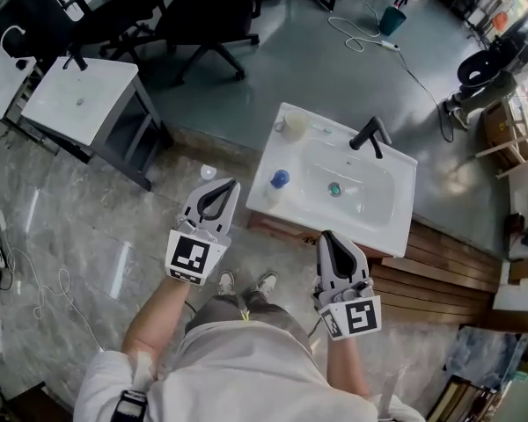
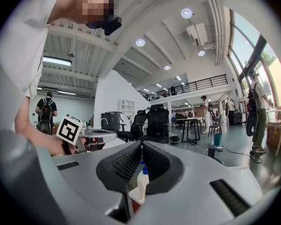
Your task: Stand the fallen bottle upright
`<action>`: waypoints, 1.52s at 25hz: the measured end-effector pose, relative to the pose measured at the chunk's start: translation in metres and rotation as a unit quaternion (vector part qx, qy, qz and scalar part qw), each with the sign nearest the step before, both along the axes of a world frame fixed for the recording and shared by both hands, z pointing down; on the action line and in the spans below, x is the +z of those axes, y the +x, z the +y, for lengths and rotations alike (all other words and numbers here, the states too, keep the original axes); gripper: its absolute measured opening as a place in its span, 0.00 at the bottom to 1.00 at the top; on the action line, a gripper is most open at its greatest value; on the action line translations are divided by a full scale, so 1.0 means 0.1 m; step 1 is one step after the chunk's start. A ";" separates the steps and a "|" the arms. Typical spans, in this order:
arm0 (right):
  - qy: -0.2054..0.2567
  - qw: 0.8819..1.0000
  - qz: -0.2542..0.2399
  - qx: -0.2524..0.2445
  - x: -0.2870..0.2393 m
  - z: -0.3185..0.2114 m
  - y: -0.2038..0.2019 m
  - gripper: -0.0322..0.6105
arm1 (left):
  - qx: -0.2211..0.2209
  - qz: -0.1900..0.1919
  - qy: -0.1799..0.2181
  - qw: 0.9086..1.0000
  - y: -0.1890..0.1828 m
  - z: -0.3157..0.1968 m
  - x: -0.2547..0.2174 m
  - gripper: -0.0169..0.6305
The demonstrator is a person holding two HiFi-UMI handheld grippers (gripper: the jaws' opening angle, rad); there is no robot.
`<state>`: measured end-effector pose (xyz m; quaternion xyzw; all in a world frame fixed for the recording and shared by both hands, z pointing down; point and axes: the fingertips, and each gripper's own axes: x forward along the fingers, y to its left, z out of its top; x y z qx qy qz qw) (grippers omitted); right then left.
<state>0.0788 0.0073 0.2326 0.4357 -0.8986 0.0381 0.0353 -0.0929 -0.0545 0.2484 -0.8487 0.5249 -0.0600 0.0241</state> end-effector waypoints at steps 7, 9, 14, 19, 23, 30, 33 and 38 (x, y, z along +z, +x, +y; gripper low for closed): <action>0.006 1.000 -0.018 0.013 -0.14 -0.05 0.20 0.11 | -0.061 0.026 0.038 0.997 -0.42 0.41 -0.67 0.05; 0.008 1.000 -0.021 0.021 -0.17 -0.09 0.27 0.11 | -0.074 0.017 0.047 0.996 -0.54 0.54 -0.77 0.05; 0.013 0.999 -0.023 0.039 -0.24 -0.12 0.45 0.12 | -0.129 0.039 0.060 0.989 -0.81 0.90 -0.99 0.05; 0.025 0.999 -0.019 0.029 -0.32 -0.12 0.41 0.11 | -0.138 0.028 0.062 0.988 -0.85 1.02 -0.99 0.05; 0.030 0.999 -0.018 0.016 -0.35 -0.10 0.33 0.12 | -0.140 0.045 0.070 0.987 -0.86 0.95 -1.08 0.05; 0.030 0.999 -0.014 0.023 -0.36 -0.06 0.42 0.11 | -0.120 0.044 0.071 0.989 -0.65 0.83 -1.07 0.05; 0.029 0.999 -0.014 0.031 -0.35 -0.05 0.45 0.11 | -0.113 0.046 0.068 0.990 -0.63 0.78 -1.05 0.05; 0.029 0.999 -0.010 0.032 -0.35 -0.09 0.47 0.11 | -0.103 0.058 0.062 0.991 -0.56 0.68 -1.03 0.05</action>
